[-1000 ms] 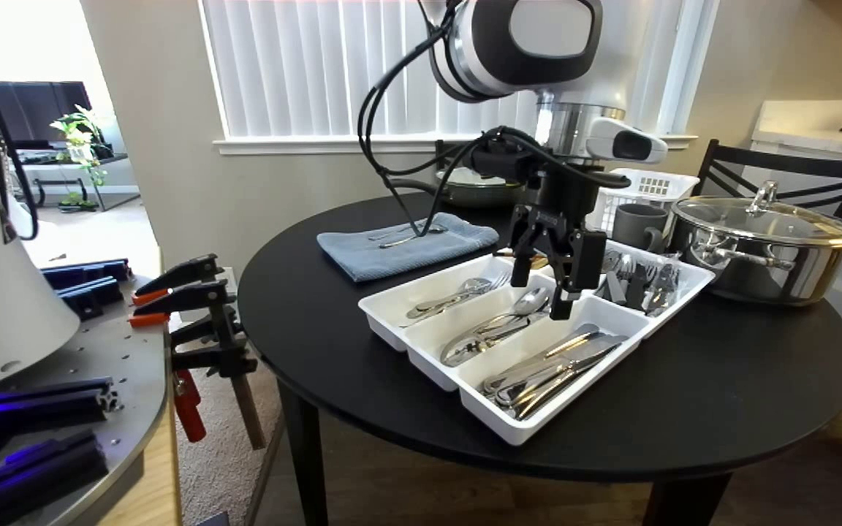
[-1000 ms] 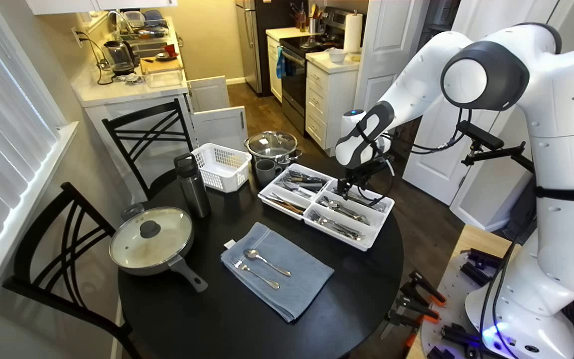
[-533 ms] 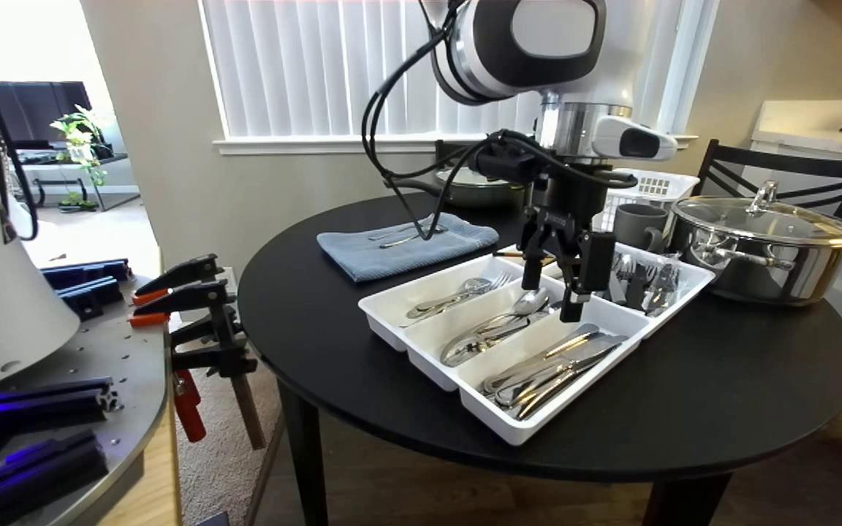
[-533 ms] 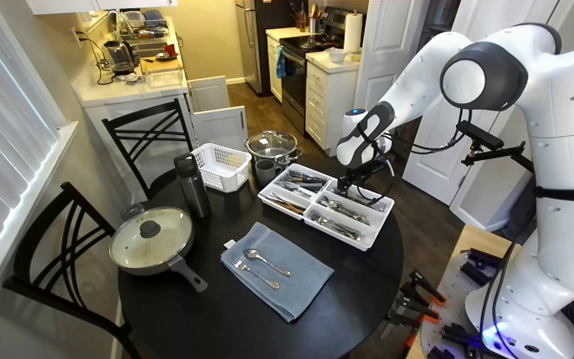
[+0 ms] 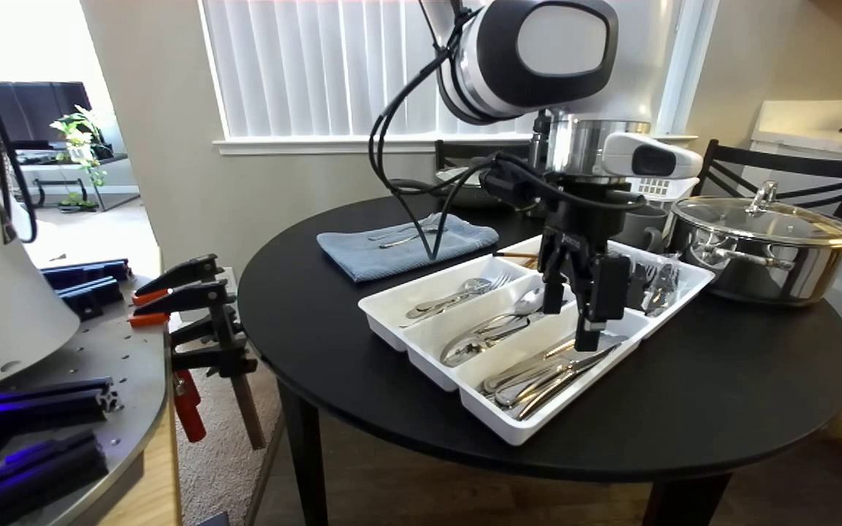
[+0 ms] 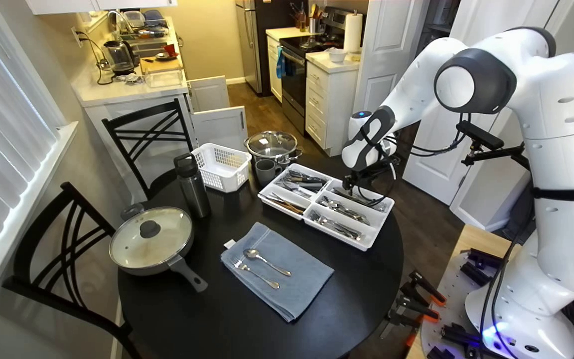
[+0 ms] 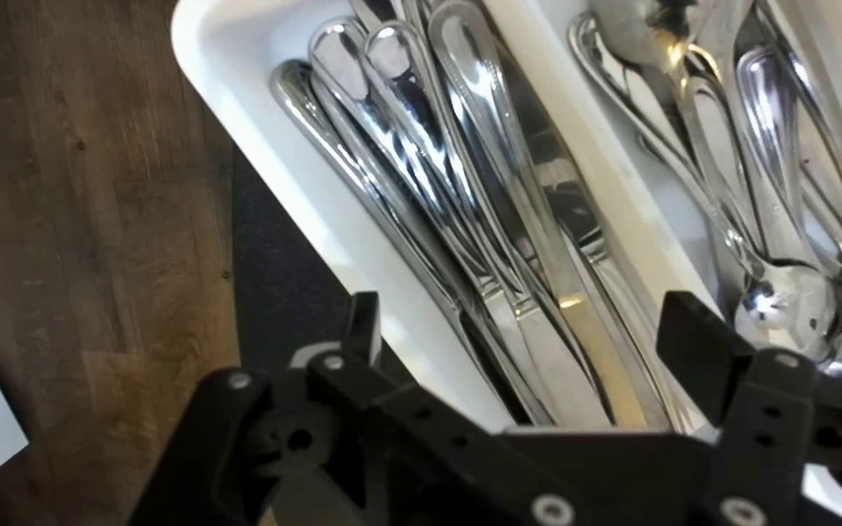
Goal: Place one fork, spoon and knife from the cutlery holder on the blue towel.
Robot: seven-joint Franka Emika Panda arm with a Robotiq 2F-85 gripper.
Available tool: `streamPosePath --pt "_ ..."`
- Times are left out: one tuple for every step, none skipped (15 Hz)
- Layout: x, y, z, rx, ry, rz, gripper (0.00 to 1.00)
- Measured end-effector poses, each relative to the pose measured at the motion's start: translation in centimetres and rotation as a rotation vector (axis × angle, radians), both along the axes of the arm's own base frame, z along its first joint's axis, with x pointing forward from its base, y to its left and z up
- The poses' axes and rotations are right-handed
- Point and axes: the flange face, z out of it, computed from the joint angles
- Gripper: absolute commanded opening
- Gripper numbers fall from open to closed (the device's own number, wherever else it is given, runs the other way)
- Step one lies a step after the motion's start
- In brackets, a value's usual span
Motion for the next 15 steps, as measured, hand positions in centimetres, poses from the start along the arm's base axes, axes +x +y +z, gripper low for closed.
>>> streamPosePath --pt "-0.1 0.1 -0.4 -0.001 0.005 -0.011 0.69" --pt "-0.2 0.3 -0.8 -0.002 0.011 -0.017 0.63" --pt "-0.3 0.5 -1.3 -0.003 0.018 -0.023 0.64" --pt "-0.3 0.7 -1.7 -0.003 0.024 -0.027 0.64" --pt "-0.4 0.9 -2.1 -0.005 0.028 -0.031 0.62" --pt "-0.4 1.1 -2.4 -0.007 0.032 -0.033 0.65" --pt "-0.5 1.2 -2.7 -0.010 0.034 -0.034 0.66" --pt "-0.5 1.2 -2.9 -0.012 0.033 -0.033 0.67" --pt "-0.5 1.2 -3.0 -0.014 0.033 -0.032 0.71" --pt "-0.6 1.1 -3.2 -0.016 0.032 -0.032 0.74" --pt "-0.6 1.1 -3.3 -0.017 0.032 -0.031 0.76" --pt "-0.7 1.0 -3.5 -0.018 0.032 -0.031 0.74" --pt "-0.8 1.0 -3.7 -0.018 0.032 -0.029 0.74" --pt "-0.8 0.9 -3.7 -0.020 0.029 -0.026 0.73" --pt "-0.7 0.9 -3.7 -0.020 0.026 -0.020 0.71"
